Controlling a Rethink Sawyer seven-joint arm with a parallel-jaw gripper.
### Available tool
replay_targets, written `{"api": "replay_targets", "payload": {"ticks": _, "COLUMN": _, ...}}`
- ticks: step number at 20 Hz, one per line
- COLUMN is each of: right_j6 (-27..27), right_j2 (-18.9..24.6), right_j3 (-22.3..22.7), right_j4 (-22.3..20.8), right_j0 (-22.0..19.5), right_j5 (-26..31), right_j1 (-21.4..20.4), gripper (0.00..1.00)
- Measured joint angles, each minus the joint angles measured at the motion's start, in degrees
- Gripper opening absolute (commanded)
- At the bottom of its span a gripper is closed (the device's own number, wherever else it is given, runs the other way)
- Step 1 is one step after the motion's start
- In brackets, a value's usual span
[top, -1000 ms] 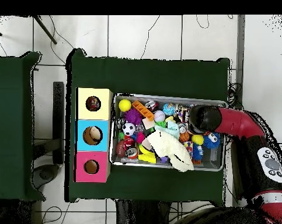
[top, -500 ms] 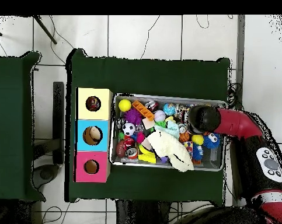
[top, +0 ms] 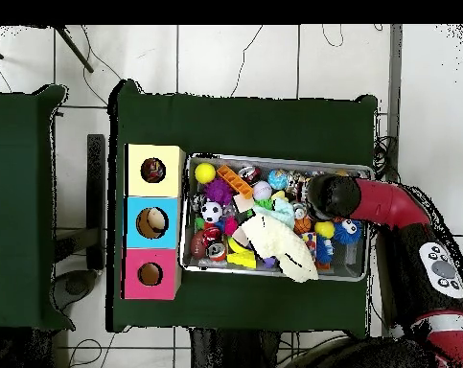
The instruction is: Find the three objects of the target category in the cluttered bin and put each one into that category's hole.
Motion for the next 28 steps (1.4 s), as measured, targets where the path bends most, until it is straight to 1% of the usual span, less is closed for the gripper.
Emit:
{"api": "replay_targets", "payload": {"ticks": 4, "right_j6": 0.0, "right_j2": 1.6, "right_j3": 1.6, "right_j4": 0.6, "right_j0": -1.4, "right_j5": 0.0, "right_j1": -1.3, "gripper": 0.00}}
{"api": "replay_targets", "payload": {"ticks": 5, "right_j6": 0.0, "right_j2": 2.6, "right_j3": 3.2, "right_j4": 1.6, "right_j0": -2.3, "right_j5": 0.0, "right_j1": -2.9, "gripper": 0.00}}
{"api": "replay_targets", "payload": {"ticks": 7, "right_j6": 0.0, "right_j2": 3.5, "right_j3": 4.9, "right_j4": 2.9, "right_j0": -2.9, "right_j5": 0.0, "right_j1": -5.1, "gripper": 0.00}}
{"api": "replay_targets", "payload": {"ticks": 10, "right_j6": 0.0, "right_j2": 4.1, "right_j3": 6.2, "right_j4": 4.3, "right_j0": -3.2, "right_j5": 0.0, "right_j1": -7.5, "gripper": 0.00}}
{"api": "replay_targets", "payload": {"ticks": 13, "right_j6": 0.0, "right_j2": 5.0, "right_j3": 7.7, "right_j4": 6.4, "right_j0": -3.2, "right_j5": 0.0, "right_j1": -11.6, "gripper": 0.00}}
{"api": "replay_targets", "payload": {"ticks": 16, "right_j6": 0.0, "right_j2": 5.5, "right_j3": 8.0, "right_j4": 7.7, "right_j0": -2.7, "right_j5": 0.0, "right_j1": -14.4, "gripper": 0.00}}
{"api": "replay_targets", "payload": {"ticks": 18, "right_j6": 0.0, "right_j2": 5.5, "right_j3": 8.0, "right_j4": 8.6, "right_j0": -1.9, "right_j5": 0.0, "right_j1": -16.3, "gripper": 0.00}}
{"api": "replay_targets", "payload": {"ticks": 19, "right_j6": 0.0, "right_j2": 5.5, "right_j3": 8.0, "right_j4": 9.2, "right_j0": -0.7, "right_j5": 0.0, "right_j1": -18.0, "gripper": 0.00}}
{"api": "replay_targets", "payload": {"ticks": 24, "right_j6": 0.0, "right_j2": 5.4, "right_j3": 8.0, "right_j4": 10.8, "right_j0": 3.3, "right_j5": 0.0, "right_j1": -21.2, "gripper": 0.00}}
{"api": "replay_targets", "payload": {"ticks": 27, "right_j6": 0.0, "right_j2": 5.1, "right_j3": 8.5, "right_j4": 12.3, "right_j0": 8.0, "right_j5": 0.0, "right_j1": -23.4, "gripper": 0.00}}
{"api": "replay_targets", "payload": {"ticks": 28, "right_j6": 0.0, "right_j2": 5.0, "right_j3": 8.7, "right_j4": 12.6, "right_j0": 8.7, "right_j5": 0.0, "right_j1": -23.6, "gripper": 0.00}}
